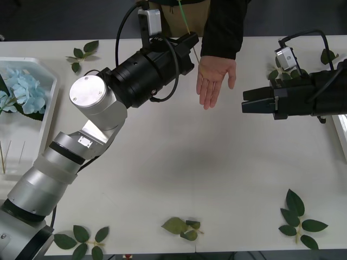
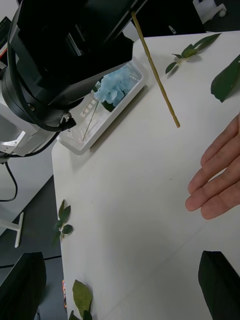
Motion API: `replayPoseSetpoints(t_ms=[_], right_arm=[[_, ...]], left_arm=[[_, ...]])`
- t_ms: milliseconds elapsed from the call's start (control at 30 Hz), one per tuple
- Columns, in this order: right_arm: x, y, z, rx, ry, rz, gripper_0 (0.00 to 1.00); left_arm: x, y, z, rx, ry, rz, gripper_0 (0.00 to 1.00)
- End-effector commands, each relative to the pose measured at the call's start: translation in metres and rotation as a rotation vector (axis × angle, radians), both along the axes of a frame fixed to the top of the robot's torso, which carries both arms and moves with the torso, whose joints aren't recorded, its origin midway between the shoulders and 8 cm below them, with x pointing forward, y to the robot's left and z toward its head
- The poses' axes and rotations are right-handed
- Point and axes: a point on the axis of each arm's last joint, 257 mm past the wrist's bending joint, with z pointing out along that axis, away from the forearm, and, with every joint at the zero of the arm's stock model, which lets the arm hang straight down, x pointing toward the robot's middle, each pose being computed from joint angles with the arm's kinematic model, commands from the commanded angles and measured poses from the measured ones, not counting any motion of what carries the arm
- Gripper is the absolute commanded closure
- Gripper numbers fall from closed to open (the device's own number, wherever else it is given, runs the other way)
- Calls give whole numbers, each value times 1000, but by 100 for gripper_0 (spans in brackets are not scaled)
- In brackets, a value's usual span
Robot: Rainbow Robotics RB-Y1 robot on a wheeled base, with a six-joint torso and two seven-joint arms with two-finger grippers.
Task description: Place the red flowers into the right box and the blue flowers into the left box. If a person shows an open palm, hand one flower to the person first, then continue sorting.
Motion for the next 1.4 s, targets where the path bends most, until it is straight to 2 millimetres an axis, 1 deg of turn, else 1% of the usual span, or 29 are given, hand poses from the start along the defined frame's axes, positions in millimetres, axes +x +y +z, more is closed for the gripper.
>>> replayPoseSetpoints(t_ms=[33,800,1400], right_arm=[[-2,16,17,32,-47,32,11],[-2,16,17,32,-47,32,12],[-2,16,17,32,-47,32,11]], left_arm=[[-5,-17,29,-40,-19,-29,100],[0,-8,29,-64,1,-16,100],[0,-8,31,-76,8,-21,100]])
